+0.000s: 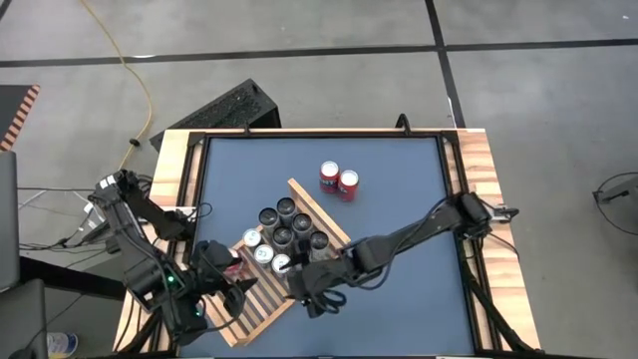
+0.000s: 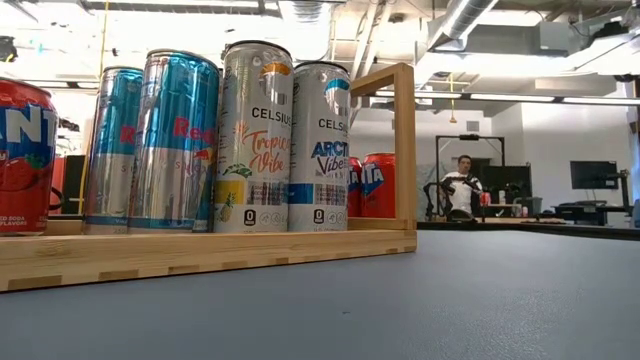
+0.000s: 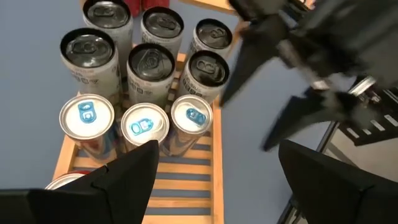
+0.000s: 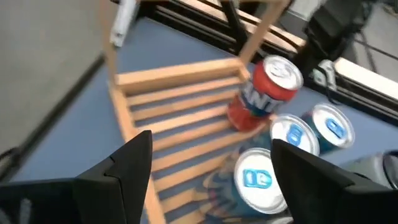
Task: Place canned beverage on shelf
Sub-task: Adjust the blue soda can on the shelf
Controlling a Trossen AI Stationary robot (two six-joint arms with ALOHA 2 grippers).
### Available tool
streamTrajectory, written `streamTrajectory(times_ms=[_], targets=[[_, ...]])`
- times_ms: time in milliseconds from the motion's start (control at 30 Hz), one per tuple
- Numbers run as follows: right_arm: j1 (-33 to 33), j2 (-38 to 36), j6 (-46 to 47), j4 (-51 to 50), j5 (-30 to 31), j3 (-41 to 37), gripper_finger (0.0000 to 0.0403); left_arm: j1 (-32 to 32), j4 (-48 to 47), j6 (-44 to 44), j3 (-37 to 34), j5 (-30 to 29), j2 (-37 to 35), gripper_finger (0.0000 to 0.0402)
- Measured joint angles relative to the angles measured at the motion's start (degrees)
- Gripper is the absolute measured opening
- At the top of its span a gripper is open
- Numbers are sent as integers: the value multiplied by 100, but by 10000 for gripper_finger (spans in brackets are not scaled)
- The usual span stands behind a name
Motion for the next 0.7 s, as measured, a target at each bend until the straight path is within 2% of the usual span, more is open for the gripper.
streamTrajectory(times_ms=[67,233,700], targets=[[-25,110,-4,-16,183,2,301,-9,4,5,0,-54,0,318],[-153,376,-44,116,196,2,301,-15,4,52,-2,-211,0,318],[-235,351,-97,24,585,12,301,-18,-103,3,-2,-363,0,318]])
